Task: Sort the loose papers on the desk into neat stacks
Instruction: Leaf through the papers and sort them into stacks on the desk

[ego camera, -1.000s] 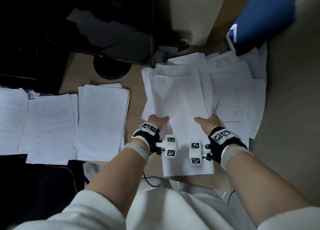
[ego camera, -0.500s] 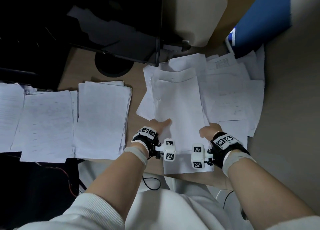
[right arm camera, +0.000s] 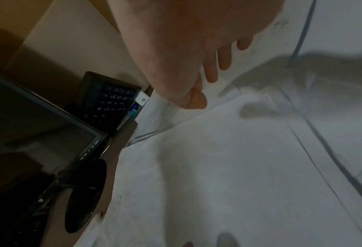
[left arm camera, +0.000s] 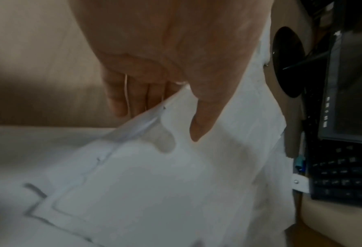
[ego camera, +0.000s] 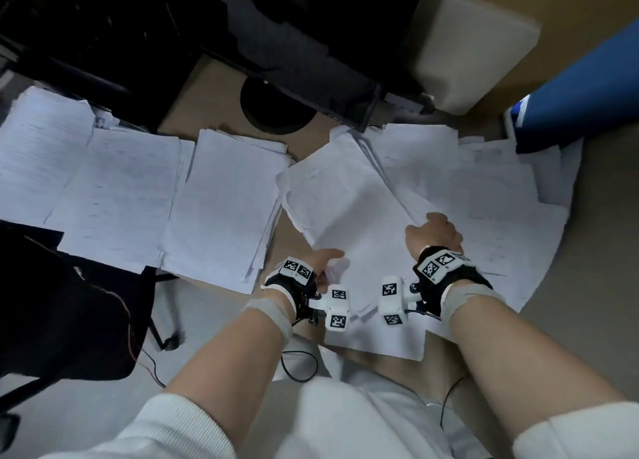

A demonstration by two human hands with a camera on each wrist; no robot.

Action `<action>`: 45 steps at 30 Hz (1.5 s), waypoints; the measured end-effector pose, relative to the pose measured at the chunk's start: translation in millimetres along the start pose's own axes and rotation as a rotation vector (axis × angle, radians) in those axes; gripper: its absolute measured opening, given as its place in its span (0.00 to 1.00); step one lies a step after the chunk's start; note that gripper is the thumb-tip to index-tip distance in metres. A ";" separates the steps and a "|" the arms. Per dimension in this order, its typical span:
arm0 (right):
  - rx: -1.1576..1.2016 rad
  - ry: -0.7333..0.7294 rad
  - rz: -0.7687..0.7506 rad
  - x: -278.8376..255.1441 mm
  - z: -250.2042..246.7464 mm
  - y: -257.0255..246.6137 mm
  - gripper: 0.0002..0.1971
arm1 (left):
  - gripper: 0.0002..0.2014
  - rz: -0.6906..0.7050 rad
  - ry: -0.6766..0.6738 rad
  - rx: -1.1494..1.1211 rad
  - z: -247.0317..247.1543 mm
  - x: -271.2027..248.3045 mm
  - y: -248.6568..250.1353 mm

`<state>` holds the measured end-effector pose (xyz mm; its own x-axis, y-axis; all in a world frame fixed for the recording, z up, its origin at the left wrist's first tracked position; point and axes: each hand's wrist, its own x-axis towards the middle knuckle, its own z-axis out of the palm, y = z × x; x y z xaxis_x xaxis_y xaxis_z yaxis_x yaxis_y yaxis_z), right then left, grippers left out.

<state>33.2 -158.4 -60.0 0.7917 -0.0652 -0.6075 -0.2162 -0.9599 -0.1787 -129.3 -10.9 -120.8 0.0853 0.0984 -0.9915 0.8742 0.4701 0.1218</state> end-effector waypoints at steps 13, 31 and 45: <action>-0.181 -0.110 -0.135 58.4 1.4 -13.2 0.45 | 0.27 -0.037 0.067 -0.252 12.4 -4.6 37.9; 0.252 -0.448 -0.038 11.5 11.4 40.0 0.36 | 0.18 0.437 0.355 -0.014 20.5 -39.3 39.2; 0.439 -0.256 -0.004 -24.0 33.0 97.8 0.17 | 0.34 0.334 0.227 0.157 26.5 -24.1 -6.4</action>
<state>-25.8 -241.7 -88.4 0.6394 0.0599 -0.7666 -0.4766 -0.7515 -0.4562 -124.3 -39.5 -99.0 0.2838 0.4210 -0.8616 0.8802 0.2421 0.4082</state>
